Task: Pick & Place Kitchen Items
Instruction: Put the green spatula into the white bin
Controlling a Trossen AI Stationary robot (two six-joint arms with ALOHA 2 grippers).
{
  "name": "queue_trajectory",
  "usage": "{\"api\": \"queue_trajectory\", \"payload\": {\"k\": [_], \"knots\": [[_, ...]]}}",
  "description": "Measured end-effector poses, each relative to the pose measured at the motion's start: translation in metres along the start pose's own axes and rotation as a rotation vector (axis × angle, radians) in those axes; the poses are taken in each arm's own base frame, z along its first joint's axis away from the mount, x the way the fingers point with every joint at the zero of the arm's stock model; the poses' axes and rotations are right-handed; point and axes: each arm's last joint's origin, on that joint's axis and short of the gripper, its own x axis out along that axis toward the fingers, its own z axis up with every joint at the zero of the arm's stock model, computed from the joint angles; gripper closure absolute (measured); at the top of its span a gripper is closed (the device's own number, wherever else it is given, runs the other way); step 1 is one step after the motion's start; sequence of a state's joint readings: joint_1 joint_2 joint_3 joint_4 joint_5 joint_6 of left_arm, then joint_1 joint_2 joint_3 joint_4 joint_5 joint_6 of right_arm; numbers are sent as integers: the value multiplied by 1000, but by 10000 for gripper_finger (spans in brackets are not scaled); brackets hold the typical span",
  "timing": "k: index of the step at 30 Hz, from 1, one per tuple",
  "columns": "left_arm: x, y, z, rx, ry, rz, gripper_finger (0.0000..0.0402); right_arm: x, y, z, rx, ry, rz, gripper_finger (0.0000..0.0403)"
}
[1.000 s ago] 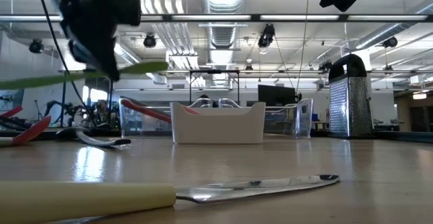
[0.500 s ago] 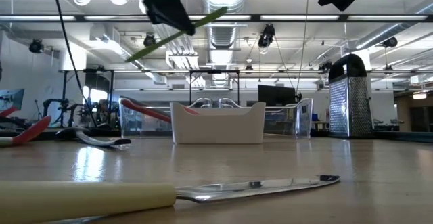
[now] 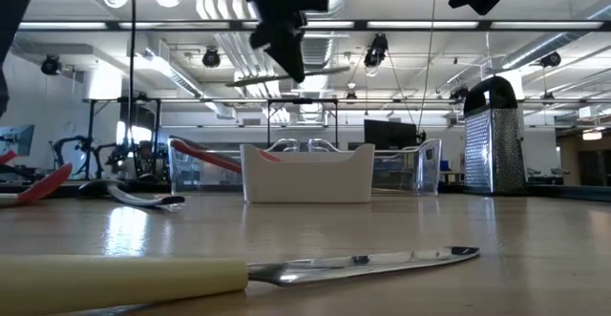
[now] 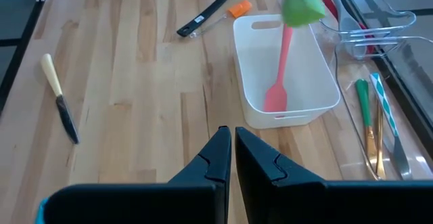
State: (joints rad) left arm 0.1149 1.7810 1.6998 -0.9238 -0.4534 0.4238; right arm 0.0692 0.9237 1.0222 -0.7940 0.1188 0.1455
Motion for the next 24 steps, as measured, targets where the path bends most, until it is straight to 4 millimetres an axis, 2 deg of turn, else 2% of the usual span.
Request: {"api": "queue_trajectory", "payload": {"k": [4, 10, 24], "knots": [[24, 2, 6, 130, 103, 33, 371, 0, 0, 0, 0, 0, -4, 385], [57, -9, 10, 301, 172, -12, 371, 1, 0, -1, -2, 5, -14, 385], [83, -23, 7, 426, 199, -94, 371, 4, 0, -4, -12, 11, -16, 385]]}}
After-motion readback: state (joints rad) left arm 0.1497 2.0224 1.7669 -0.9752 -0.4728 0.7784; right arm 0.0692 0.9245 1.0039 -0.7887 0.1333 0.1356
